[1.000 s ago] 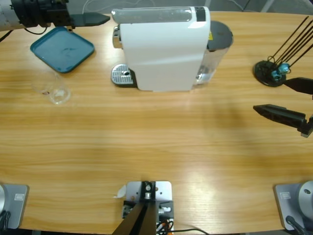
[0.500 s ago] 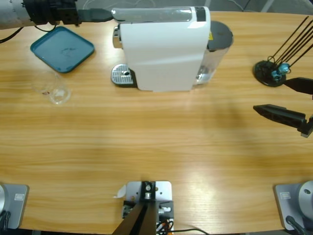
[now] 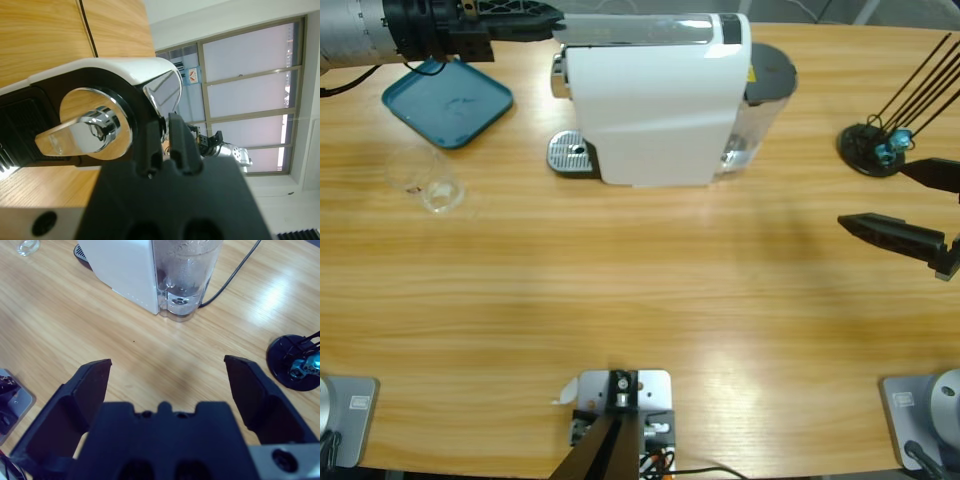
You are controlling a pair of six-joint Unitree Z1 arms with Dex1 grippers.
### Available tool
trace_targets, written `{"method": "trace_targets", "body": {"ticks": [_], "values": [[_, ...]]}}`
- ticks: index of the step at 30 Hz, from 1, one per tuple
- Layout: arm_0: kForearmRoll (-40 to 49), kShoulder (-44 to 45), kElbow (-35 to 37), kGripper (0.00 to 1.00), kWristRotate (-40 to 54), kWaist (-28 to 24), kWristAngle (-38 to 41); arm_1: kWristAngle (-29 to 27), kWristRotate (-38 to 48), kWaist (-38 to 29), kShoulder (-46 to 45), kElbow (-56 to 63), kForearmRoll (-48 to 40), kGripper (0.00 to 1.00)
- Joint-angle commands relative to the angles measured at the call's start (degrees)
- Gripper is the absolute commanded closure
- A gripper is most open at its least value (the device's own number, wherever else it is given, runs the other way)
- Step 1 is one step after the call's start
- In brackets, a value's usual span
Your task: Pour coffee
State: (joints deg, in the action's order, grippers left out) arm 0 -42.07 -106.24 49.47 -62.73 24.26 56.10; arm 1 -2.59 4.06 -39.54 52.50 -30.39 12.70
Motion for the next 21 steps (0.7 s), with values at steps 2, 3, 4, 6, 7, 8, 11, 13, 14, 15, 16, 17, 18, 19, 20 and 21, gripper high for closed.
{"method": "trace_targets", "body": {"ticks": [2,3,4,6,7,8,11,13,14,15,16,17,18,19,20,21], "values": [[-1.97,1.75,3.77,1.0,-1.87,0.79,2.52,0.39,-0.2,-0.54,1.11,2.09,-0.4,0.009],[-1.9,2.46,4.07,1.0,-2.26,0.81,2.45,0.39,-0.2,-0.54,1.08,2.09,-0.4,0.009],[-1.88,3.28,4.39,1.0,-2.73,0.86,2.38,0.39,-0.2,-0.54,1.02,2.09,-0.4,0.009],[-1.81,4.69,5.07,1.0,-3.36,0.97,2.26,0.39,-0.2,-0.54,1.02,2.09,-0.4,0.009],[-1.72,5.36,5.35,1.0,-3.56,0.97,2.19,0.39,-0.2,-0.54,0.99,2.09,-0.4,0.009],[-1.47,5.97,5.6,1.0,-3.63,0.97,2.12,0.39,-0.2,-0.54,0.9,2.09,-0.4,0.009],[-1.28,6.48,5.81,1.0,-3.56,0.88,2.17,0.41,-0.2,-0.54,0.85,2.09,-0.38,0.009],[-1.25,6.48,5.7,1.0,-3.22,0.79,2.35,0.41,-0.2,-0.54,0.81,2.09,-0.4,0.009],[-0.95,6.69,5.58,1.0,-2.75,0.79,2.3,0.46,-0.2,-0.54,0.83,2.11,-0.36,0.009],[-0.07,7.43,5.34,1.0,-1.94,0.79,1.82,0.48,-0.2,-0.54,0.83,2.09,-0.36,0.009],[1.16,8.42,4.77,1.0,-0.11,0.79,0.56,0.48,-0.2,-0.54,0.76,2.12,-0.33,0.009],[3.71,9.77,4.46,1.0,2.44,0.79,-0.92,0.48,-0.2,-0.54,0.76,2.18,-0.34,0.009],[9.9,12.6,4.61,1.0,7.57,0.84,-3.91,0.44,-0.2,-0.54,0.76,2.16,-0.34,0.009],[15.54,15.71,4.76,1.0,12.69,1.35,-8.25,0.39,-0.2,-0.54,0.76,2.18,-0.38,0.009],[21.45,19.23,4.93,1.0,17.62,2.34,-14.16,0.39,-0.2,-0.54,0.76,2.18,-0.36,0.009],[26.67,22.39,5.2,1.0,21.86,3.16,-19.5,0.37,-0.2,-0.54,0.76,2.16,-0.33,0.009]]}}
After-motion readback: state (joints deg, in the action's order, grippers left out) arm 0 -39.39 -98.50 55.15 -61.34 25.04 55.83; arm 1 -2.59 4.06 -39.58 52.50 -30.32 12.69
